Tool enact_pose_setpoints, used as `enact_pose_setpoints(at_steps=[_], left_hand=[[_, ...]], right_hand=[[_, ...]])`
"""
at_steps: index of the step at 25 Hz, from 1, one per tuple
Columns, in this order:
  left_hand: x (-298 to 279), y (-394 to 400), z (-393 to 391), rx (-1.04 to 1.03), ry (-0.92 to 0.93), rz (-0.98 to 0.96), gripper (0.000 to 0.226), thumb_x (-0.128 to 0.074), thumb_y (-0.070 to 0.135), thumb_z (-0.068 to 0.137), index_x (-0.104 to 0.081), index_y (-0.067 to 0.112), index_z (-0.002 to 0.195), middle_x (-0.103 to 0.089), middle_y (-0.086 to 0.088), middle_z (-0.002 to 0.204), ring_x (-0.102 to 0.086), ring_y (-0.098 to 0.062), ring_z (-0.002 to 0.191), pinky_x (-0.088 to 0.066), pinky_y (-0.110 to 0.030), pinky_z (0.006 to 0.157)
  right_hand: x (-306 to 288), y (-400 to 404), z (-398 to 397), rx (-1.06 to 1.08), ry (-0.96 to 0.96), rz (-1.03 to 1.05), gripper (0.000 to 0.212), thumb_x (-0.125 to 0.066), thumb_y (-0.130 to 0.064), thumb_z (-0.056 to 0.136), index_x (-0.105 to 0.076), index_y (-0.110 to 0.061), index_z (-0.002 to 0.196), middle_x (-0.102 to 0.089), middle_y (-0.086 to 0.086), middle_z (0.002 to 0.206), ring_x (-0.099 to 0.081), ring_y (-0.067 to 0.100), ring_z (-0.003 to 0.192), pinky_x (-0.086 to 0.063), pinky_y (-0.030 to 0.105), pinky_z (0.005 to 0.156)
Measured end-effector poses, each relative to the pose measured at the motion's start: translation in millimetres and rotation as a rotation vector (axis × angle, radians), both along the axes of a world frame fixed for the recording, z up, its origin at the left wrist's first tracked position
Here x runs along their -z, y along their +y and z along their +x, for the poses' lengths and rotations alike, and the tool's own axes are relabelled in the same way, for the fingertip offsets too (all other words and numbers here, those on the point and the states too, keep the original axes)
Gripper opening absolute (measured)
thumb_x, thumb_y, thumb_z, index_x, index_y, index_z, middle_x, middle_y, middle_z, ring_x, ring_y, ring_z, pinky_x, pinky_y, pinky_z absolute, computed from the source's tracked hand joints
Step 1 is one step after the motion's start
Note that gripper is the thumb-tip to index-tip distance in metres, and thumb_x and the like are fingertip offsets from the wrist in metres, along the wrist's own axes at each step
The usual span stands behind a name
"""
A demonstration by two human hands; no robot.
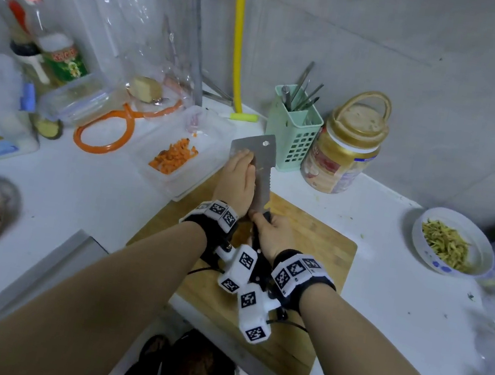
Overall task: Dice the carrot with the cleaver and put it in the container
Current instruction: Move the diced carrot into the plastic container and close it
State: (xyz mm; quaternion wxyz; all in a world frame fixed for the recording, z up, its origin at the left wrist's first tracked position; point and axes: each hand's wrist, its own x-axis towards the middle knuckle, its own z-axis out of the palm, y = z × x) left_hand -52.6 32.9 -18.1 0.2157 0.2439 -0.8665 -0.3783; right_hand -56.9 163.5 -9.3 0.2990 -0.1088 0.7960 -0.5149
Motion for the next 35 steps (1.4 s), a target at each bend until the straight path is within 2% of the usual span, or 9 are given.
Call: enact_pose_setpoints(at_steps=[2, 6, 8, 16, 23, 26, 28, 32, 35], left_hand=[[-12.8, -23.5, -5.5, -0.016, 0.029, -0.031, 0.04, -0.034, 0.012, 0.104, -0.046, -0.003, 0.139, -0.042, -0.017, 0.148, -0.034, -0.028, 0.14, -0.017, -0.025, 0.115], [-34.0, -73.3, -11.6, -0.04, 0.061, -0.064, 0.04, -0.033, 0.011, 0.104, -0.046, -0.004, 0.139, -0.042, -0.018, 0.148, -0.034, -0.029, 0.141, -0.015, -0.023, 0.115], [-38.9, -96.6, -11.8, -0.056, 0.068, -0.073, 0.04, -0.033, 0.012, 0.104, -0.047, -0.004, 0.138, -0.043, -0.018, 0.147, -0.035, -0.029, 0.14, -0.016, -0.025, 0.115], [-14.3, -168.3, -8.0, 0.009, -0.009, -0.095, 0.037, -0.035, 0.008, 0.103, -0.054, -0.004, 0.132, -0.051, -0.02, 0.14, -0.044, -0.031, 0.133, -0.025, -0.03, 0.112], [-2.5, -179.7, -0.1, 0.038, 0.01, -0.147, 0.046, -0.037, 0.026, 0.093, -0.064, 0.0, 0.12, -0.063, -0.016, 0.125, -0.055, -0.031, 0.118, -0.028, -0.026, 0.106], [5.3, -178.2, 1.8, 0.154, -0.041, -0.267, 0.049, -0.043, 0.034, 0.093, -0.06, 0.005, 0.129, -0.057, -0.013, 0.135, -0.049, -0.031, 0.127, -0.027, -0.04, 0.115], [10.2, -178.2, 2.7, 0.183, -0.088, -0.33, 0.055, -0.038, 0.04, 0.092, -0.06, 0.008, 0.13, -0.057, -0.012, 0.135, -0.05, -0.031, 0.126, -0.024, -0.042, 0.116], [15.9, -186.9, 6.5, 0.178, -0.078, -0.444, 0.053, -0.031, 0.03, 0.09, -0.069, 0.002, 0.114, -0.068, -0.016, 0.115, -0.063, -0.035, 0.104, -0.033, -0.043, 0.109], [11.5, -192.4, 13.6, 0.124, -0.17, -0.451, 0.039, -0.034, 0.016, 0.088, -0.068, -0.002, 0.086, -0.069, -0.021, 0.083, -0.062, -0.038, 0.078, -0.038, -0.047, 0.103]], right_hand=[[-10.3, -22.1, -6.2, -0.004, 0.024, -0.029, 0.049, -0.057, -0.026, 0.096, -0.051, -0.01, 0.05, -0.054, 0.002, 0.042, -0.047, 0.008, 0.034, -0.037, 0.017, 0.045], [-22.8, -76.8, -17.2, -0.008, 0.082, -0.028, 0.047, -0.062, -0.037, 0.088, -0.054, -0.011, 0.049, -0.057, 0.006, 0.046, -0.054, 0.021, 0.049, -0.043, 0.031, 0.057], [-27.0, -101.9, -18.4, -0.007, 0.075, -0.05, 0.043, -0.061, -0.031, 0.091, -0.053, -0.008, 0.055, -0.054, 0.008, 0.051, -0.05, 0.022, 0.051, -0.04, 0.031, 0.058], [-11.5, -163.3, -7.0, 0.048, 0.039, -0.011, 0.036, -0.058, -0.027, 0.093, -0.058, -0.002, 0.068, -0.061, 0.02, 0.068, -0.055, 0.024, 0.062, -0.044, 0.033, 0.062], [-9.0, -174.2, -3.1, 0.099, 0.066, 0.048, 0.034, -0.056, -0.023, 0.093, -0.059, 0.002, 0.07, -0.056, 0.015, 0.065, -0.051, 0.023, 0.06, -0.038, 0.029, 0.054], [-3.7, -178.2, -2.9, 0.124, 0.037, 0.022, 0.041, -0.055, -0.023, 0.091, -0.06, 0.014, 0.074, -0.058, 0.02, 0.064, -0.053, 0.027, 0.058, -0.049, 0.039, 0.061], [1.1, -179.1, -2.9, 0.15, 0.017, 0.019, 0.043, -0.055, -0.024, 0.089, -0.059, 0.015, 0.072, -0.056, 0.021, 0.062, -0.052, 0.028, 0.057, -0.05, 0.044, 0.063], [6.9, -175.9, -2.8, 0.177, -0.01, 0.03, 0.04, -0.056, -0.028, 0.087, -0.06, 0.007, 0.068, -0.054, 0.022, 0.062, -0.051, 0.03, 0.058, -0.05, 0.044, 0.065], [7.0, -170.8, -4.4, 0.188, -0.027, 0.035, 0.048, -0.056, -0.033, 0.087, -0.062, 0.012, 0.071, -0.059, 0.023, 0.063, -0.058, 0.035, 0.063, -0.053, 0.044, 0.073]])
